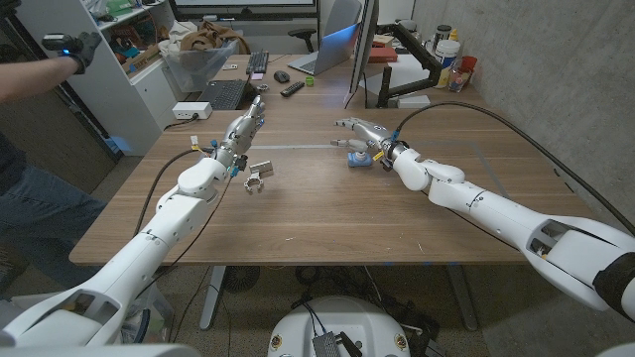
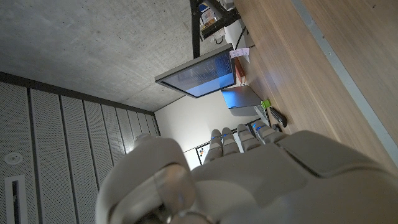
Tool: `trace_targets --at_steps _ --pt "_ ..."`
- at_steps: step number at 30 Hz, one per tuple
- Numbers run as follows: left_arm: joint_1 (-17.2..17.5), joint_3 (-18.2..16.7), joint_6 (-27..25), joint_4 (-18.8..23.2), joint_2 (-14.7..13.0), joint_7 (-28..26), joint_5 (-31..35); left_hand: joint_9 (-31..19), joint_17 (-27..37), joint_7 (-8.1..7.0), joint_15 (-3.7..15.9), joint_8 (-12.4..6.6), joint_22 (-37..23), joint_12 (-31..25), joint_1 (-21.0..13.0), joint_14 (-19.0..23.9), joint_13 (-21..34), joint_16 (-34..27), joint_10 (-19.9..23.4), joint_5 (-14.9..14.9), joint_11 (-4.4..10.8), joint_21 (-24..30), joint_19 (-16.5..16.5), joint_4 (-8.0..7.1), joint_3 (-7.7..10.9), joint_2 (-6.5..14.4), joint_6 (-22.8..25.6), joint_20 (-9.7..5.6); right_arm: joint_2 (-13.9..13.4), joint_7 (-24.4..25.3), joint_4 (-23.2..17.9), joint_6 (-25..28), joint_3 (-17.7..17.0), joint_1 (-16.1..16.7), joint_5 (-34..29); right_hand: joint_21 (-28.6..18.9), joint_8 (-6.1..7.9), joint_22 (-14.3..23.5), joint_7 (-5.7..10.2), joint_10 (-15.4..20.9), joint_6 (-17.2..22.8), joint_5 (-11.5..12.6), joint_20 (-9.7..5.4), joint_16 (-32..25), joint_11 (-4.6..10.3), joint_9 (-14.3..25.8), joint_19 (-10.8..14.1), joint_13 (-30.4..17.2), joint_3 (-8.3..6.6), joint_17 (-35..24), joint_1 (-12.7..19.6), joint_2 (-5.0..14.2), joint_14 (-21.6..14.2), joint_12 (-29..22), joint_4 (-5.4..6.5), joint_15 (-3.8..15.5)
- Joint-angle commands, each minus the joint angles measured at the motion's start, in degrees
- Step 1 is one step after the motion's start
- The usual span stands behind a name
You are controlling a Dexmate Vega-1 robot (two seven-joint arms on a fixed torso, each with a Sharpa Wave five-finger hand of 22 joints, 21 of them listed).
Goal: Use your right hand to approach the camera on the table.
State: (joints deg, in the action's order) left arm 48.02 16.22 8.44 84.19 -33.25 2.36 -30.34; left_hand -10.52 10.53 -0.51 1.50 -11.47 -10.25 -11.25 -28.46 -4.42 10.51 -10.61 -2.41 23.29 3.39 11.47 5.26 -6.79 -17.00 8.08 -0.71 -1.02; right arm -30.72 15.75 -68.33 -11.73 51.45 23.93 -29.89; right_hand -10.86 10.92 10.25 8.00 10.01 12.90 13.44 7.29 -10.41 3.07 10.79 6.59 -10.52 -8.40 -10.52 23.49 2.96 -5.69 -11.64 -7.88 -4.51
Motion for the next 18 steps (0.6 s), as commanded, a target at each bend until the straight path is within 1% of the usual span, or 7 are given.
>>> trace_targets --at_steps 1,8,13,18 --pt "0.2 0.1 -0.3 0.5 -0.3 -0.4 0.2 -0.2 0.1 0.09 -0.26 -0.04 -0.2 -0.2 -0.7 -0.3 0.3 -0.1 -0.1 -0.1 0.17 -0.1 0.5 0.14 -0.07 0.0 -0.1 0.53 0.8 -1.2 1.7 1.3 1.4 -1.1 -0.2 -0.1 0.33 0.2 0.25 -0.3 0.2 0.4 0.82 -0.1 0.01 0.1 -0.2 -0.2 -0.01 -0.1 0.1 -0.13 0.0 -0.1 0.19 -0.06" --pt "0.5 -0.2 -0.2 0.6 -0.5 -0.5 0.1 -0.2 0.1 0.01 -0.46 0.02 -0.2 -0.1 -0.7 -0.4 0.3 -0.1 -0.2 -0.1 -0.05 0.0 0.5 0.13 -0.08 0.0 -0.3 0.84 1.2 -0.8 2.6 1.5 2.3 -1.7 -0.7 0.0 0.33 0.2 0.1 -0.5 0.2 0.4 1.19 0.0 -0.04 0.1 -0.5 -0.2 -0.01 -0.1 0.1 -0.14 0.2 -0.1 0.19 -0.04" --pt "0.6 -0.3 0.0 0.3 -0.5 -0.3 -0.1 -0.2 0.1 0.01 -0.45 0.01 -0.2 -0.1 -0.7 -0.4 0.3 -0.1 -0.2 -0.1 0.09 0.0 0.5 0.13 -0.08 0.0 -0.3 0.86 1.7 -0.9 3.3 2.0 2.7 -1.9 -0.7 0.0 0.35 0.2 0.07 -0.6 0.3 0.4 1.29 0.0 -0.11 0.1 -0.7 -0.2 -0.01 -0.1 0.1 -0.16 0.3 -0.1 0.2 -0.05" --pt "0.4 -0.1 0.0 -0.3 -0.5 0.1 -0.1 -0.2 0.2 0.08 -0.49 -0.02 -0.2 -0.1 -0.8 -0.4 0.3 -0.1 -0.2 -0.2 0.08 0.0 0.5 0.12 -0.08 0.0 -0.2 0.89 1.6 -1.1 3.3 3.1 3.9 -2.5 -2.2 0.0 0.34 0.2 0.08 -0.6 0.3 0.4 1.48 -0.1 -0.06 0.1 -0.8 -0.2 0.0 -0.1 0.1 -0.17 0.3 -0.1 0.21 0.05"
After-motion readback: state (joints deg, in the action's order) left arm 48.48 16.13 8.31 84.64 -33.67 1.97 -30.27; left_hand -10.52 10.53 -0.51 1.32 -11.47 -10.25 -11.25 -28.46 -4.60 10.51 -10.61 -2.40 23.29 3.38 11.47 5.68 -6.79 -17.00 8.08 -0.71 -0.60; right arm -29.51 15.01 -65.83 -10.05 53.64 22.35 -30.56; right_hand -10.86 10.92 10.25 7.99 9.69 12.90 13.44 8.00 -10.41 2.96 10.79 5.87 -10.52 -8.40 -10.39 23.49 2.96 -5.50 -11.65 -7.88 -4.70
